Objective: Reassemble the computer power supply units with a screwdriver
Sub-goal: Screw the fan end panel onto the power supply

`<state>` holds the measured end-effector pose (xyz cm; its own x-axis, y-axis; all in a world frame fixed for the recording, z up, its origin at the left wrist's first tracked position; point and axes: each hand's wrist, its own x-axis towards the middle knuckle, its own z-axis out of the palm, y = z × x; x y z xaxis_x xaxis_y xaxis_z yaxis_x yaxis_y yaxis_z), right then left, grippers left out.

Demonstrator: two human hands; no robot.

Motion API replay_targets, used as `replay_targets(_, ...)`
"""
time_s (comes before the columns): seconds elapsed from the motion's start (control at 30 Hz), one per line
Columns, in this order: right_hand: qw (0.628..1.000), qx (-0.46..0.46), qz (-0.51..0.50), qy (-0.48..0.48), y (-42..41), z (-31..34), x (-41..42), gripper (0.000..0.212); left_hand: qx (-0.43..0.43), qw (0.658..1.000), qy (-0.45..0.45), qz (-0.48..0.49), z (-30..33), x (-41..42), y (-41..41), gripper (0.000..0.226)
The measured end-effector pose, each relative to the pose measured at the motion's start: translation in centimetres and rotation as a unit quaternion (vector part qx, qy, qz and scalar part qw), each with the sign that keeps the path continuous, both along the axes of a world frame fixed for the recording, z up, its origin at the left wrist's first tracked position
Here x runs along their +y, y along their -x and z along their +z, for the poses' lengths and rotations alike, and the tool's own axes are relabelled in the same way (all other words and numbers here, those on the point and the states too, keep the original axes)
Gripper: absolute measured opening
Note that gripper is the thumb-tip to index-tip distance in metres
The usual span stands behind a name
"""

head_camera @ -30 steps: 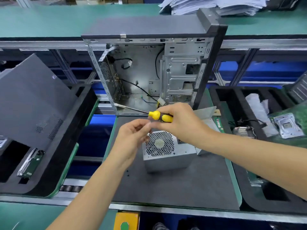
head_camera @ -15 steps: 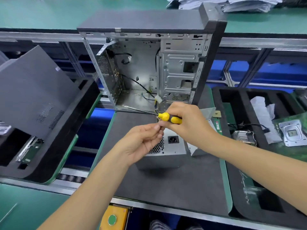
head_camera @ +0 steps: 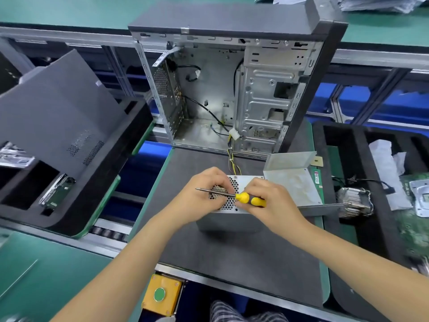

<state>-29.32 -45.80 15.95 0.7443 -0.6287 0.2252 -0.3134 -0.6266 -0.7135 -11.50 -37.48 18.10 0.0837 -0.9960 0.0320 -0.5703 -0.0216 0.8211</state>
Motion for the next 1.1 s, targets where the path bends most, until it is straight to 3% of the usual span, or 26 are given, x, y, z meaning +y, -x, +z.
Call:
replay_targets(0.27, 0.998, 0.001, 0.033, 0.058, 0.3, 0.0, 0.5, 0.012, -0.043, 0.999, -0.007, -0.026, -0.3, 0.4, 0.0, 0.017)
replay_targets(0.5, 0.983, 0.026, 0.047, 0.175, 0.7, -0.1, 1.1, 0.004, -0.065, 0.996, 0.011, -0.057, -1.0, 0.7, -0.1, 0.016)
replay_targets(0.6, 0.97, 0.024, 0.056, 0.237, 0.7, -0.3, 1.2, 0.015, -0.064, 0.997, 0.015, -0.041, -1.2, 0.7, 0.1, 0.016)
replay_targets(0.7, 0.959, 0.035, 0.07, 0.272, 0.9, -0.5, 1.1, 0.01, -0.065, 0.997, 0.022, -0.031, -1.3, 0.8, 0.4, 0.019)
replay_targets(0.83, 0.967, 0.047, 0.116, 0.222, 1.5, -0.2, 1.0, 0.017, -0.079, 0.996, 0.027, -0.033, -1.3, 0.6, 0.6, 0.019)
replay_targets(0.93, 0.992, 0.038, 0.089, 0.081, 1.3, 0.4, 0.2, 0.017, -0.065, 0.997, 0.028, -0.027, -1.2, 0.4, 0.7, 0.016)
replay_targets(1.0, 0.995, 0.059, 0.075, 0.017, 0.8, 1.0, -0.3, 0.007, -0.056, 0.998, 0.021, -0.018, -1.2, 0.2, 0.8, 0.017)
replay_targets(1.1, 0.992, 0.102, 0.074, 0.008, 0.5, 2.5, -0.8, 0.011, -0.046, 0.999, 0.019, -0.01, -1.3, 0.1, 0.9, 0.018)
